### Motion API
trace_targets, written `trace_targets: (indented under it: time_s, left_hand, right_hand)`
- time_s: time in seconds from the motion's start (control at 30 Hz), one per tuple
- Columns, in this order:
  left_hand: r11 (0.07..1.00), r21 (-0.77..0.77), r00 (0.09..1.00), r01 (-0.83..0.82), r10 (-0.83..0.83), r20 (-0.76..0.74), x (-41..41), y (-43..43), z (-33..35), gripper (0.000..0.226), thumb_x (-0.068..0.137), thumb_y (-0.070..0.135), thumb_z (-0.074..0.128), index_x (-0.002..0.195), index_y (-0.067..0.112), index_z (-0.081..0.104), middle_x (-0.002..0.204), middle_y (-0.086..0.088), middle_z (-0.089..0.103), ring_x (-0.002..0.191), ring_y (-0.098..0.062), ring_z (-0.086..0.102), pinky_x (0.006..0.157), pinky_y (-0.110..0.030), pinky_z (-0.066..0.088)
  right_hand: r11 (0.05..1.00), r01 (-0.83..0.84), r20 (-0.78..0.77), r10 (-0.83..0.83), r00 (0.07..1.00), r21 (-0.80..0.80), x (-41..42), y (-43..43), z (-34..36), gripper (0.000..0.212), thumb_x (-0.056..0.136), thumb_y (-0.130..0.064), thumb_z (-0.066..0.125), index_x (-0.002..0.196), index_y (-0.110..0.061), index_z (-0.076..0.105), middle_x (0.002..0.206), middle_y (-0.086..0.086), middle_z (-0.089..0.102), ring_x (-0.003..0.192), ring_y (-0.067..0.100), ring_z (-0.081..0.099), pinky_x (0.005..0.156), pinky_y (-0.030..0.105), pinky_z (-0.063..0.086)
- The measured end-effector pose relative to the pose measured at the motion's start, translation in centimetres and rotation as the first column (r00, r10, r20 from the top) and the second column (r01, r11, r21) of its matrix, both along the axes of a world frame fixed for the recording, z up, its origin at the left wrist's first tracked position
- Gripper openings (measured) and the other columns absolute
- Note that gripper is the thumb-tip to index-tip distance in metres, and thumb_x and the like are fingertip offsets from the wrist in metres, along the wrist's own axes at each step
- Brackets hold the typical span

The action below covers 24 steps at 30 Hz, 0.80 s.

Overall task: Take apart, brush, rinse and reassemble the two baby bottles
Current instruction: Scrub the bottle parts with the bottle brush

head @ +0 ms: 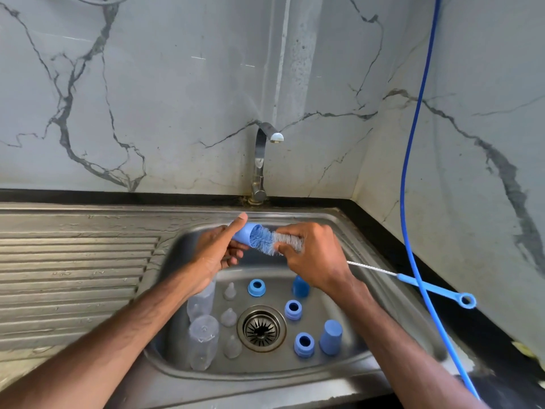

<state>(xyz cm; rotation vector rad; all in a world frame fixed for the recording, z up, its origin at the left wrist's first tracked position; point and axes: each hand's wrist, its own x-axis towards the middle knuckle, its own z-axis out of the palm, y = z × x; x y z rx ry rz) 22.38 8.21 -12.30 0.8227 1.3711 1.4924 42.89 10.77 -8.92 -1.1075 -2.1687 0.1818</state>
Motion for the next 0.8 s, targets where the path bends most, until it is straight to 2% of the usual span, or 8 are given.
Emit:
trace_targets:
  time_s: [0.17, 0.23, 0.33, 0.4, 0.47, 0.53, 0.67, 0.8]
  left_hand:
    - [0.956, 0.188, 0.915, 0.226, -0.274, 0.296, -0.5, 0.0, 0.2, 0.045, 0.080, 0.018, 0.075, 0.125, 0.013, 0.070, 0.109, -0.010, 0.073, 0.091, -0.015, 0.070, 0.077, -0.025, 0.062]
    - [0.934, 0.233, 0.882, 0.271, -0.338, 0.329, -0.8, -0.1, 0.3, 0.047, 0.082, 0.010, 0.072, 0.129, 0.013, 0.067, 0.115, -0.010, 0.074, 0.098, -0.017, 0.072, 0.082, -0.027, 0.062]
    - [0.937, 0.234, 0.891, 0.261, -0.327, 0.314, -0.6, 0.0, 0.3, 0.045, 0.085, 0.012, 0.071, 0.130, 0.010, 0.066, 0.114, -0.013, 0.073, 0.095, -0.017, 0.073, 0.082, -0.027, 0.062]
    - [0.958, 0.203, 0.917, 0.201, -0.257, 0.304, -0.6, 0.2, 0.2, 0.041, 0.089, 0.015, 0.071, 0.129, 0.007, 0.065, 0.114, -0.016, 0.072, 0.091, -0.016, 0.074, 0.080, -0.026, 0.062]
    - [0.975, 0.171, 0.932, 0.141, -0.188, 0.309, -0.9, 0.3, 0.1, 0.039, 0.090, 0.016, 0.072, 0.127, 0.005, 0.065, 0.116, -0.022, 0.071, 0.090, -0.018, 0.074, 0.078, -0.025, 0.063]
    - [0.984, 0.147, 0.936, 0.102, -0.145, 0.322, -1.3, 0.3, 0.1, 0.040, 0.091, 0.015, 0.073, 0.127, 0.002, 0.064, 0.119, -0.025, 0.071, 0.092, -0.022, 0.073, 0.075, -0.025, 0.063]
    - [0.979, 0.158, 0.923, 0.125, -0.173, 0.344, -1.4, 0.1, 0.3, 0.041, 0.093, 0.013, 0.070, 0.131, 0.001, 0.062, 0.117, -0.024, 0.071, 0.093, -0.022, 0.074, 0.074, -0.025, 0.062]
    - [0.944, 0.231, 0.889, 0.237, -0.307, 0.340, -1.6, -0.4, 0.9, 0.049, 0.086, 0.009, 0.070, 0.134, 0.009, 0.064, 0.124, -0.017, 0.070, 0.097, -0.020, 0.074, 0.081, -0.027, 0.062]
  right_hand:
    - [0.979, 0.007, -0.065, -0.021, 0.998, -0.206, 1.1, 1.0, 0.7, 0.010, 0.088, -0.028, 0.072, 0.094, -0.028, 0.081, 0.075, -0.006, 0.075, 0.061, 0.010, 0.068, 0.057, 0.029, 0.056]
    - [0.895, -0.065, -0.168, -0.011, 0.986, -0.441, 1.4, 1.3, 0.9, 0.014, 0.092, -0.023, 0.069, 0.089, -0.016, 0.080, 0.068, 0.006, 0.073, 0.043, 0.014, 0.059, 0.039, 0.026, 0.045]
    - [0.769, -0.207, -0.280, 0.039, 0.959, -0.605, 1.5, 1.0, 1.0, 0.027, 0.093, -0.036, 0.074, 0.098, -0.009, 0.074, 0.074, 0.007, 0.072, 0.046, 0.015, 0.061, 0.039, 0.028, 0.042]
    - [0.877, -0.080, -0.086, 0.044, 0.995, -0.475, 1.2, 0.5, 0.9, 0.062, 0.075, -0.061, 0.084, 0.117, -0.022, 0.062, 0.097, -0.005, 0.070, 0.070, 0.011, 0.068, 0.055, 0.027, 0.049]
    - [0.976, 0.022, 0.160, 0.013, 0.987, -0.215, 0.8, 0.3, 0.6, 0.082, 0.063, -0.064, 0.089, 0.126, -0.031, 0.050, 0.115, -0.013, 0.056, 0.097, 0.007, 0.060, 0.079, 0.028, 0.050]
    - [0.996, -0.034, 0.147, 0.046, 0.988, -0.087, 0.6, 0.2, 0.7, 0.063, 0.069, -0.046, 0.092, 0.119, -0.030, 0.057, 0.117, -0.010, 0.055, 0.101, 0.008, 0.056, 0.088, 0.034, 0.053]
    - [0.999, -0.038, 0.080, 0.037, 0.996, 0.005, 0.4, 0.3, 0.8, 0.021, 0.086, -0.029, 0.080, 0.106, -0.024, 0.072, 0.102, -0.009, 0.072, 0.090, 0.010, 0.065, 0.082, 0.036, 0.057]
    - [0.991, -0.004, -0.049, -0.003, 0.999, -0.134, 0.3, 0.7, 1.0, 0.009, 0.096, -0.019, 0.070, 0.091, -0.022, 0.077, 0.079, -0.008, 0.074, 0.072, 0.011, 0.068, 0.074, 0.042, 0.060]
